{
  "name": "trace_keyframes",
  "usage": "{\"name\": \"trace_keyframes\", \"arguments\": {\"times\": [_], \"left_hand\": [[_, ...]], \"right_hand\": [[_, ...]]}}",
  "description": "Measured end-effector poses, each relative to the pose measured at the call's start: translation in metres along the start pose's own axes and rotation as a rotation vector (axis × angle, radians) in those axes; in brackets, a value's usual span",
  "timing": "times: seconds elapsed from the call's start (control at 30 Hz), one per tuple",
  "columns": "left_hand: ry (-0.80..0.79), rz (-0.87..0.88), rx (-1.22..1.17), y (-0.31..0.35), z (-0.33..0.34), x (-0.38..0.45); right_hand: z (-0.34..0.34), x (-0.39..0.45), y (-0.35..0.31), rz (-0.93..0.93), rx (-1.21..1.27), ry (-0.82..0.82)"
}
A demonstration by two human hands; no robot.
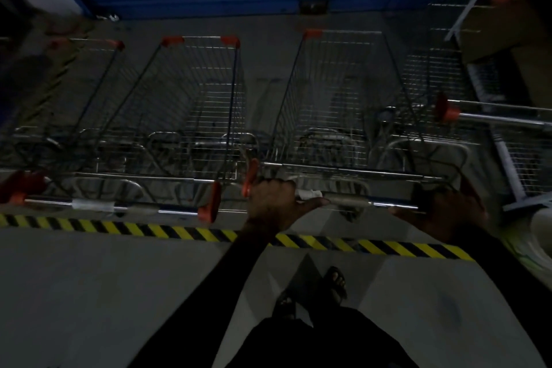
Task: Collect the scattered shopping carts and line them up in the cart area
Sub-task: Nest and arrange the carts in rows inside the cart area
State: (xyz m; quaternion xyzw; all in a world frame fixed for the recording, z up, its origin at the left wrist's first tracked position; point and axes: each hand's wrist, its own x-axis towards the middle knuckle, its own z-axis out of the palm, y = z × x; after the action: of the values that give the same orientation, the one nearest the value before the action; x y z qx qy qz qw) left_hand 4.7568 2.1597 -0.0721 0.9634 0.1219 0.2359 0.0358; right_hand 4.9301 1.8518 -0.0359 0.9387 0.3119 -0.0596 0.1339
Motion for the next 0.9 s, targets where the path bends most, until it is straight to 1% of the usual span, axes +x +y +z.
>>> {"name": "trace_keyframes", "arguments": {"times": [0.07,0.1,0.2,0.3,0.37,0.47,0.53,0.63,0.67,0.77,0.87,0.9], "left_hand": [[-0.169,-0.026,-0.025,-0.001,-0.005,-0.008],[-0.218,-0.035,0.009,-0.002,-0.007,-0.012],[-0.185,-0.006,0.116,0.001,-0.021,-0.018],[-0.350,-0.016,0.131,0.003,-0.033,-0.017],[-0.333,-0.012,0.120,0.005,-0.037,-0.015],[-0.385,-0.006,0.183,0.008,-0.040,-0.014],[-0.375,-0.001,0.167,0.011,-0.039,-0.015],[-0.420,-0.028,0.181,0.016,-0.037,-0.018],[-0.406,-0.032,0.189,0.017,-0.037,-0.019],[-0.330,-0.027,0.163,0.018,-0.038,-0.018],[-0.417,-0.061,0.085,0.020,-0.041,-0.017],[-0.421,-0.065,0.082,0.022,-0.042,-0.016]], "right_hand": [[-0.004,-0.011,-0.006,0.006,0.049,-0.015],[-0.006,-0.015,-0.009,0.003,0.069,-0.013],[-0.001,-0.026,-0.013,0.003,0.088,-0.017],[0.007,-0.029,-0.014,0.015,0.081,0.001],[0.011,-0.029,-0.013,0.008,0.052,-0.009],[0.009,-0.028,-0.010,-0.017,0.051,0.002],[0.012,-0.026,-0.006,-0.020,0.060,-0.023],[0.021,-0.022,0.002,-0.039,0.054,-0.002],[0.024,-0.020,0.004,-0.051,0.047,0.005],[0.028,-0.017,0.007,-0.077,-0.017,0.053],[0.032,-0.018,0.007,-0.085,0.027,0.132],[0.032,-0.019,0.008,-0.085,0.037,0.147]]}}
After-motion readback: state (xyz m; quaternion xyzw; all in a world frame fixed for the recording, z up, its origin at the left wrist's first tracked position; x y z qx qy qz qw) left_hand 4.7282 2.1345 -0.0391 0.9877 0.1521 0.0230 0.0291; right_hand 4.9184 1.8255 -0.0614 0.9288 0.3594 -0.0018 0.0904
